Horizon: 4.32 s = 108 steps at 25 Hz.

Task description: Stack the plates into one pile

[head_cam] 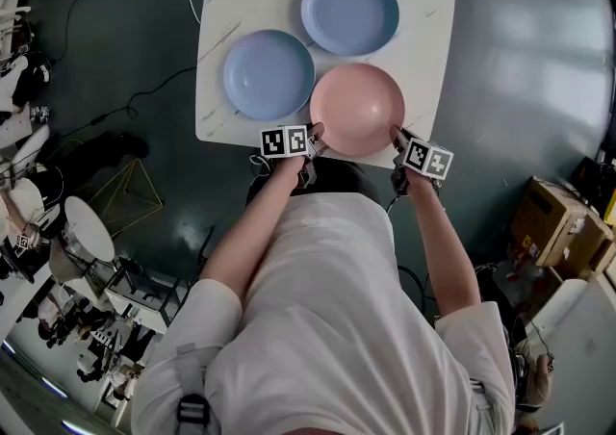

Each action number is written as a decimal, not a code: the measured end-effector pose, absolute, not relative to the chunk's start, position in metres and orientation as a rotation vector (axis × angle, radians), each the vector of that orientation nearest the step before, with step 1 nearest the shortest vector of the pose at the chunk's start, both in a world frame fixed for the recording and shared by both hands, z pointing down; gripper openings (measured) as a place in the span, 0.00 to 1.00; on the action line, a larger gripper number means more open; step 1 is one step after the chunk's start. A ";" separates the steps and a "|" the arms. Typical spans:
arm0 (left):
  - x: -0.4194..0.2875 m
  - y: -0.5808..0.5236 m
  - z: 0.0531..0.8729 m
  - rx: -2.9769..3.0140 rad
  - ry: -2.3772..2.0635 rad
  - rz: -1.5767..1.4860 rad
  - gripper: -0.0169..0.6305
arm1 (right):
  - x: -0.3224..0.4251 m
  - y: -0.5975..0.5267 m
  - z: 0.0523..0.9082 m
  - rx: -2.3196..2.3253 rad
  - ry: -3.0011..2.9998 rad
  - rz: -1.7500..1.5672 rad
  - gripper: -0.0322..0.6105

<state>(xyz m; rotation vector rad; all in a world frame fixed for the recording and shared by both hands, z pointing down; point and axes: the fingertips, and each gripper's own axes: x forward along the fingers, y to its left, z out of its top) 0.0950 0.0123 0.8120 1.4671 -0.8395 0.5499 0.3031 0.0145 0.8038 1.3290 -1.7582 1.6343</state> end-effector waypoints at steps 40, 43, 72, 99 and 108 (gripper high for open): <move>-0.004 0.007 0.744 1.521 -0.990 0.391 0.11 | 0.202 -0.013 0.742 1.129 -1.970 1.506 0.15; -0.019 0.005 0.745 1.510 -1.003 0.389 0.12 | 0.186 -0.017 0.741 1.105 -1.967 1.486 0.16; -0.125 -0.047 0.763 1.457 -0.984 0.491 0.12 | 0.078 -0.065 0.767 0.959 -1.839 1.473 0.18; -0.142 -0.071 0.771 1.509 -0.974 0.557 0.25 | 0.069 -0.088 0.771 1.015 -1.846 1.373 0.24; -0.150 -0.063 0.758 1.556 -0.985 0.559 0.25 | 0.073 -0.085 0.754 1.065 -1.895 1.365 0.24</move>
